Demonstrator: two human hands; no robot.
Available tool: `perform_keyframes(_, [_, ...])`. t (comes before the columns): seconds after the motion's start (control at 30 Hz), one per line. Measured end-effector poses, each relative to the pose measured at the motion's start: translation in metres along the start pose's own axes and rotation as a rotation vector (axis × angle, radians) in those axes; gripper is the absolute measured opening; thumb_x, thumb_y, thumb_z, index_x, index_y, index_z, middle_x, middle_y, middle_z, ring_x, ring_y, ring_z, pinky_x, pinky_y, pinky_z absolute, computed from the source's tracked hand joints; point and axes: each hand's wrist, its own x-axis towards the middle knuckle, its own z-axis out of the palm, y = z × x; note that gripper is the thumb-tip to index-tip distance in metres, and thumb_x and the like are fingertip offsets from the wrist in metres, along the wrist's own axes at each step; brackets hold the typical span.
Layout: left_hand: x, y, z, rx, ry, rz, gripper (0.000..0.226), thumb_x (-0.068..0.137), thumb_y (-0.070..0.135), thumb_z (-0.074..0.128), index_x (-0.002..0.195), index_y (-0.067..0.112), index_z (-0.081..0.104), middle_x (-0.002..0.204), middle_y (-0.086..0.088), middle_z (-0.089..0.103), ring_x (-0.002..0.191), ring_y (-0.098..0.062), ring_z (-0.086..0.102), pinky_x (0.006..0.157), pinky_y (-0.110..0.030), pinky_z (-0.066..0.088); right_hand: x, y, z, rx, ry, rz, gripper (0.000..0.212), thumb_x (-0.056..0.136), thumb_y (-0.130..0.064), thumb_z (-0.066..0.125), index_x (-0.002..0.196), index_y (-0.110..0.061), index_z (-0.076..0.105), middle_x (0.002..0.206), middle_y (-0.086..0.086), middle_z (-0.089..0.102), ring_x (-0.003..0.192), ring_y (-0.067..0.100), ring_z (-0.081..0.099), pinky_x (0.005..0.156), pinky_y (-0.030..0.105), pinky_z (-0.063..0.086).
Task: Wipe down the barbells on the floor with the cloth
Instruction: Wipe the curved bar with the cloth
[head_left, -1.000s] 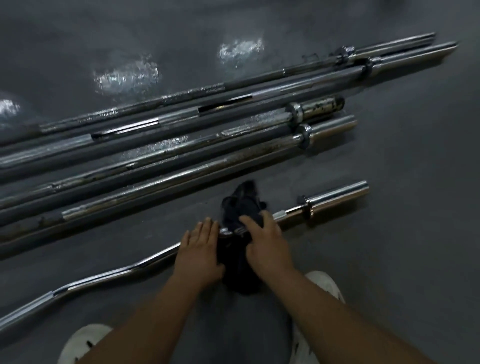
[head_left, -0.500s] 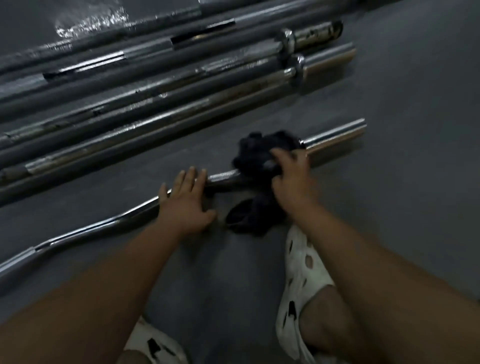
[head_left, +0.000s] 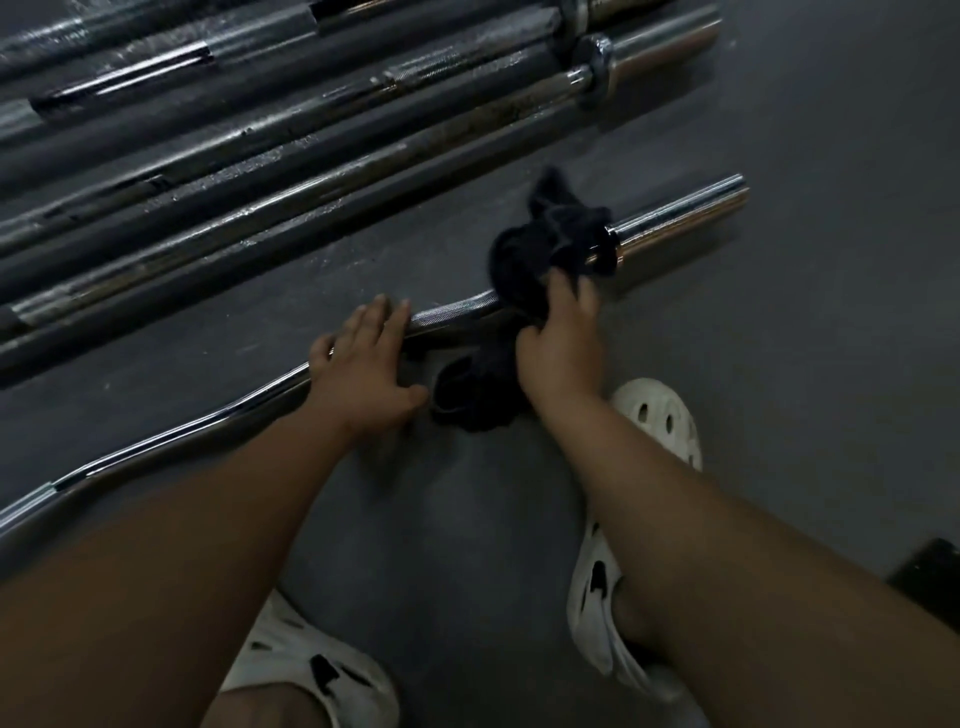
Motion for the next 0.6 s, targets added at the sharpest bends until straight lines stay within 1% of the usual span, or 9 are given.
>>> perform_keyframes(0.1, [0.001, 0.000, -0.001, -0.002, -0.014, -0.007, 0.106, 0.064, 0.059, 0.046, 0.156, 0.030, 0.004, 0.165, 0.002, -0.004, 0.151, -0.015, -0.002, 0.117, -0.043, 0.005, -0.020, -0.003, 0.004, -0.076, -0.211, -0.440, 0.064, 0.079, -0.008, 0.061, 0.138, -0.030, 0.055, 0.159, 0.002, 0.028, 0.128, 0.031, 0.052, 0.099, 0.039, 0.049])
perform_keyframes(0.13, [0.001, -0.001, -0.001, 0.005, -0.020, -0.007, 0.107, 0.061, 0.059, 0.043, 0.156, 0.027, 0.006, 0.165, 0.002, -0.004, 0.151, -0.015, -0.002, 0.117, -0.042, 0.005, -0.012, 0.001, -0.002, -0.111, -0.232, -0.506, 0.061, 0.078, -0.008, 0.061, 0.134, -0.032, 0.058, 0.157, 0.001, 0.031, 0.126, 0.030, 0.054, 0.098, 0.040, 0.050])
perform_keyframes(0.2, [0.001, -0.004, -0.002, 0.002, -0.026, 0.003, 0.109, 0.060, 0.058, 0.041, 0.157, 0.026, 0.004, 0.165, 0.003, -0.005, 0.150, -0.014, -0.001, 0.117, -0.041, 0.006, 0.013, 0.011, -0.014, -0.099, -0.093, -0.373, 0.057, 0.078, -0.007, 0.058, 0.129, -0.032, 0.062, 0.155, 0.003, 0.032, 0.126, 0.030, 0.054, 0.103, 0.041, 0.047])
perform_keyframes(0.27, [0.002, -0.007, -0.002, -0.036, -0.033, 0.018, 0.110, 0.060, 0.057, 0.043, 0.157, 0.026, 0.001, 0.165, 0.005, -0.004, 0.150, -0.012, -0.001, 0.117, -0.040, 0.006, 0.027, 0.016, -0.021, -0.019, 0.085, -0.074, 0.057, 0.083, -0.009, 0.056, 0.136, -0.030, 0.057, 0.160, 0.005, 0.023, 0.129, 0.032, 0.051, 0.107, 0.037, 0.042])
perform_keyframes(0.3, [0.002, -0.008, -0.002, -0.047, -0.033, 0.024, 0.111, 0.060, 0.057, 0.043, 0.157, 0.025, 0.000, 0.165, 0.005, -0.004, 0.150, -0.012, 0.000, 0.117, -0.039, 0.006, 0.023, 0.011, -0.017, -0.010, 0.107, 0.001, 0.060, 0.084, -0.013, 0.057, 0.141, -0.030, 0.052, 0.163, 0.005, 0.017, 0.131, 0.033, 0.048, 0.107, 0.037, 0.040])
perform_keyframes(0.37, [0.001, -0.009, -0.003, -0.047, -0.030, 0.036, 0.112, 0.059, 0.057, 0.044, 0.157, 0.024, 0.000, 0.165, 0.004, -0.003, 0.150, -0.012, 0.000, 0.117, -0.039, 0.006, 0.003, -0.007, 0.000, -0.065, 0.050, -0.040, 0.064, 0.083, -0.024, 0.062, 0.145, -0.033, 0.047, 0.165, 0.005, 0.013, 0.134, 0.035, 0.043, 0.107, 0.039, 0.039])
perform_keyframes(0.43, [0.000, -0.010, -0.003, -0.037, -0.024, 0.046, 0.113, 0.059, 0.057, 0.044, 0.157, 0.023, -0.001, 0.165, 0.004, -0.004, 0.150, -0.012, 0.000, 0.117, -0.038, 0.006, -0.017, -0.023, 0.013, -0.159, -0.036, -0.228, 0.064, 0.081, -0.037, 0.067, 0.142, -0.036, 0.048, 0.163, 0.001, 0.017, 0.128, 0.036, 0.041, 0.102, 0.042, 0.042])
perform_keyframes(0.53, [-0.001, -0.010, -0.003, -0.028, -0.031, 0.059, 0.113, 0.060, 0.059, 0.044, 0.156, 0.023, -0.002, 0.165, 0.003, -0.006, 0.150, -0.012, -0.001, 0.116, -0.037, 0.006, 0.000, -0.022, -0.001, -0.235, -0.120, -0.436, 0.049, 0.080, -0.037, 0.070, 0.127, -0.031, 0.060, 0.151, 0.001, 0.036, 0.120, 0.034, 0.050, 0.093, 0.039, 0.047])
perform_keyframes(0.6, [0.000, -0.012, -0.002, -0.019, -0.024, 0.066, 0.112, 0.060, 0.059, 0.043, 0.156, 0.024, -0.003, 0.164, 0.004, -0.007, 0.150, -0.013, -0.001, 0.115, -0.036, 0.006, 0.036, -0.004, -0.021, -0.203, -0.034, -0.337, 0.038, 0.078, -0.034, 0.066, 0.115, -0.026, 0.069, 0.139, 0.004, 0.048, 0.117, 0.032, 0.056, 0.095, 0.037, 0.047])
